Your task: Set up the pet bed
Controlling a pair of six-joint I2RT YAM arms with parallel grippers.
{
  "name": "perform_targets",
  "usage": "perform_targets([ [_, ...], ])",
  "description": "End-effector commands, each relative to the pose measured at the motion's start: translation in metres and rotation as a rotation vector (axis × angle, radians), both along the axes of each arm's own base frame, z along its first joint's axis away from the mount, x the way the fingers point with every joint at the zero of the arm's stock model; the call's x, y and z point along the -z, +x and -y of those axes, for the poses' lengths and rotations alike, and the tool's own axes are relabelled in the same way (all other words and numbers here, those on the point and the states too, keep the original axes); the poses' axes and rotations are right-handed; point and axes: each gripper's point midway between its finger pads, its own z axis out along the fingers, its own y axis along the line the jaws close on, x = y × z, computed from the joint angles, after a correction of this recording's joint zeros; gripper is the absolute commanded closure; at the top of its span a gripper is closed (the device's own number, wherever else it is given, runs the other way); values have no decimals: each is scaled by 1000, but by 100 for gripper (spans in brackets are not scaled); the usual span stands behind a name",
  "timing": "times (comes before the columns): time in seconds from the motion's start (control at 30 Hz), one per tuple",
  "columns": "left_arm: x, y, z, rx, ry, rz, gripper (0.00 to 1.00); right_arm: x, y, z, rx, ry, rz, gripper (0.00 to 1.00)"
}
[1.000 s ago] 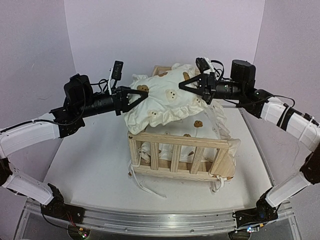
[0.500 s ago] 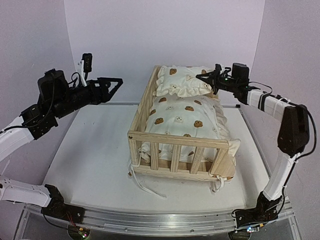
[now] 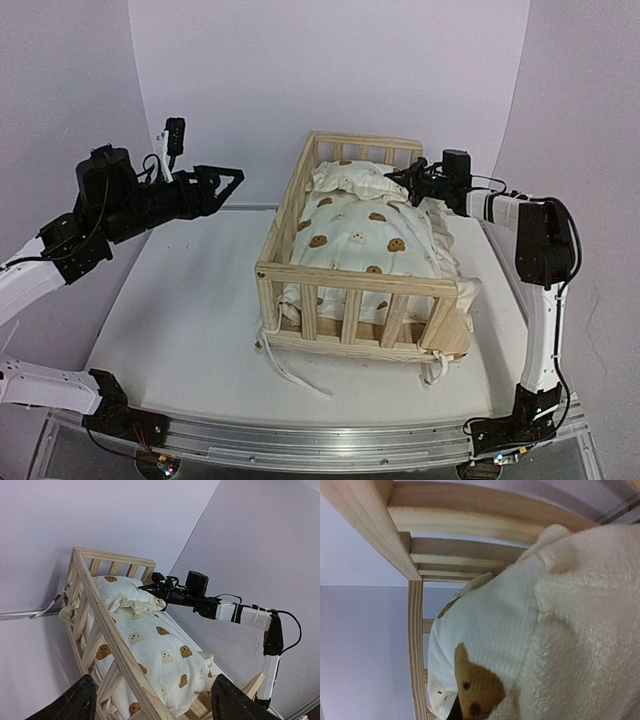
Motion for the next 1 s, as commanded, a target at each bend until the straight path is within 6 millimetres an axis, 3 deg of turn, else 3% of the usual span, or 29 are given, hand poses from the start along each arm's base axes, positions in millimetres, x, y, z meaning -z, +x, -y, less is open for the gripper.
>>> perform_targets([
  [0.0,-6,-2,6,36,-22,9,22,-14,22,9,-14,0,92,100],
  [0.13,-3,-2,11,57,-20,-1,22,-8,19,10,-19,-22,99,100],
  [0.17,-3,-2,12,57,-19,-2,22,-12,16,11,-18,-28,109,93],
  [0.33,-7,-3,1,17,-18,27,21,-27,-3,24,-10,-117,96,41],
  [0.43,-10,-2,-16,-59,-7,51,19,-29,-18,47,8,-258,95,22],
  [0.5,-10,0,-30,-126,26,62,16,-33,-31,68,18,-339,94,3],
  [0.67,-3,15,-67,-292,123,53,7,-51,-78,131,70,-558,122,2],
  [0.77,2,30,-110,-448,181,46,1,-60,-117,169,115,-852,126,2],
  [0.87,3,42,-166,-626,232,33,1,-75,-163,208,217,-1105,169,2],
  [0.97,-6,43,-210,-770,269,56,1,-108,-211,234,365,-1244,270,2],
])
